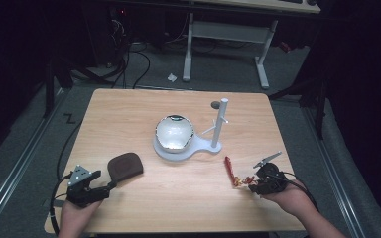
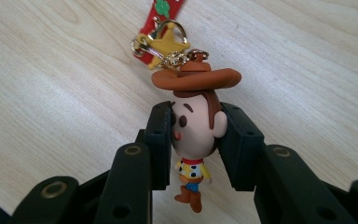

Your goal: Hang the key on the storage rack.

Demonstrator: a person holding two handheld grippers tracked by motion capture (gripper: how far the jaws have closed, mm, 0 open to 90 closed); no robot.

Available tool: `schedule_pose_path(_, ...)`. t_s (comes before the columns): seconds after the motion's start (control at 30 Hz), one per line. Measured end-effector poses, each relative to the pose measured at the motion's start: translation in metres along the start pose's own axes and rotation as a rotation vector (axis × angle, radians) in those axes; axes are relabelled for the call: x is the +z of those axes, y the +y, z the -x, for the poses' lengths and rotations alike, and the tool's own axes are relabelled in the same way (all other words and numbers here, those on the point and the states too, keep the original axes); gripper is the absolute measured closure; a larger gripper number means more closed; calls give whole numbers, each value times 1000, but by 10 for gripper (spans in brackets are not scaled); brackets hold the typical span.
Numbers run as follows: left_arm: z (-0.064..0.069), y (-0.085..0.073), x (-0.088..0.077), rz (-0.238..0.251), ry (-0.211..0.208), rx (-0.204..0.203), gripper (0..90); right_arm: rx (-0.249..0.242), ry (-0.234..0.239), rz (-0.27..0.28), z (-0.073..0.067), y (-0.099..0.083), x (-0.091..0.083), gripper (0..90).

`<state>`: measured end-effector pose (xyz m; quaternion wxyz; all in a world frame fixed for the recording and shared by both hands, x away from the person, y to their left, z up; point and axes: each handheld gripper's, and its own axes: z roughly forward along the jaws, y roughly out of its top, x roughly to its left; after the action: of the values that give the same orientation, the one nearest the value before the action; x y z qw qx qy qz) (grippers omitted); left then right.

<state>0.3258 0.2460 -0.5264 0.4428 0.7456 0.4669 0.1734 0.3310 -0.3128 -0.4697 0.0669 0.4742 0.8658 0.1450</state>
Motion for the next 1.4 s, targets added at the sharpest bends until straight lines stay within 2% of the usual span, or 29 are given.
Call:
schedule_pose_path(0.37,0,0,1,-1,-4,-2,242,-16,-19,3,0,2,-29,668)
schedule_pose_path(0.7,0,0,1,0,-7,-3,242,-7,-42,9,-1,7,-49,668)
schedule_pose_path(1.07,0,0,1,0,-10,-3,242,-26,-68,23,-2,21,-76,668)
schedule_pose_path(1.4,-1,0,0,6,-12,-7,241,-38,-61,40,-7,34,-94,668)
